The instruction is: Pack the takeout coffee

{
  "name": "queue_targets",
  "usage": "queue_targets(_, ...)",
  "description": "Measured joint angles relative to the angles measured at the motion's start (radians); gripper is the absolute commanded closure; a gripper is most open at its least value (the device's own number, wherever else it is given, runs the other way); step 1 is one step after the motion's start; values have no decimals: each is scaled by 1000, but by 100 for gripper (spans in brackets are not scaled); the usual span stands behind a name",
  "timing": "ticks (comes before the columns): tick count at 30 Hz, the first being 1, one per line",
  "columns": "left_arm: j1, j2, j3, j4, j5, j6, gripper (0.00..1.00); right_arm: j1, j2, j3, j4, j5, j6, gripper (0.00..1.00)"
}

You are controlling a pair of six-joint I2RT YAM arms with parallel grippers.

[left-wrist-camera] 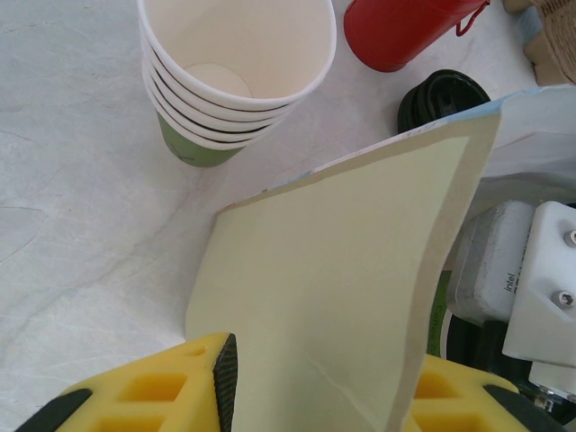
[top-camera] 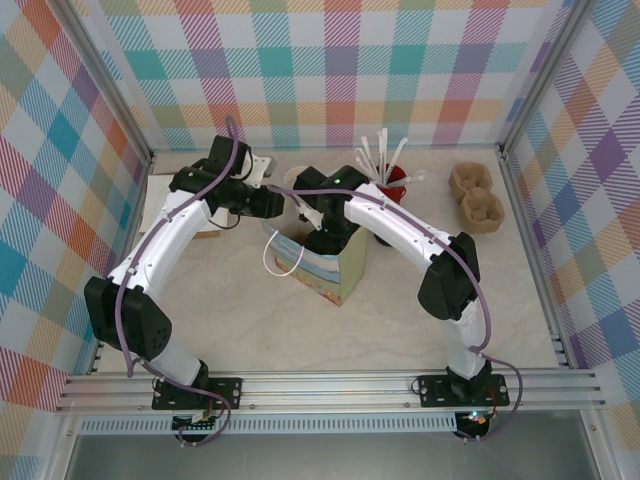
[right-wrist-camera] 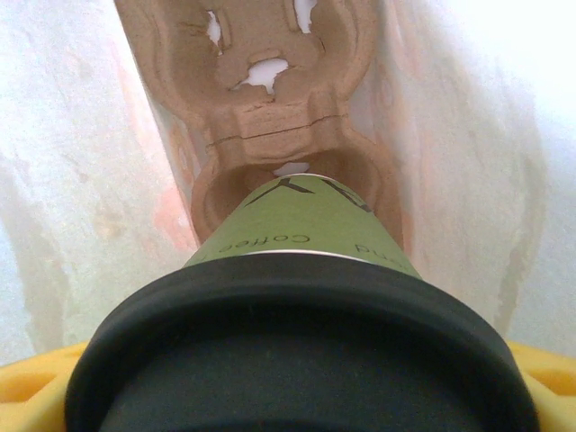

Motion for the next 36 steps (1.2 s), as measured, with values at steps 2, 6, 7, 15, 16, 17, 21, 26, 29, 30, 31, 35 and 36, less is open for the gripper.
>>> queue_targets(2, 0, 0, 0, 0, 0, 0, 65, 0, 0, 0, 2, 0, 0, 22)
queue_targets(6, 0, 0, 0, 0, 0, 0, 65, 0, 0, 0, 3, 0, 0, 22)
queue_targets(7, 0, 0, 0, 0, 0, 0, 65, 0, 0, 0, 3, 0, 0, 22)
queue_targets(15, 0, 0, 0, 0, 0, 0, 65, 0, 0, 0, 4, -1, 0, 22)
queue_targets(16, 0, 0, 0, 0, 0, 0, 65, 0, 0, 0, 5, -1, 0, 22)
queue_targets(17, 0, 0, 0, 0, 0, 0, 65, 0, 0, 0, 6, -1, 0, 22)
queue_targets(21, 0, 0, 0, 0, 0, 0, 65, 0, 0, 0, 12, -4, 0, 22)
queue_targets(26, 0, 0, 0, 0, 0, 0, 65, 0, 0, 0, 14, -5, 0, 22)
queue_targets(29, 0, 0, 0, 0, 0, 0, 65, 0, 0, 0, 14, -6, 0, 22)
queue_targets(30, 0, 0, 0, 0, 0, 0, 65, 0, 0, 0, 14, -6, 0, 22)
queue_targets(31, 0, 0, 0, 0, 0, 0, 65, 0, 0, 0, 14, -6, 0, 22)
queue_targets(35, 0, 0, 0, 0, 0, 0, 65, 0, 0, 0, 14, -9, 0, 22)
queue_targets(36, 0, 0, 0, 0, 0, 0, 65, 0, 0, 0, 14, -8, 0, 22)
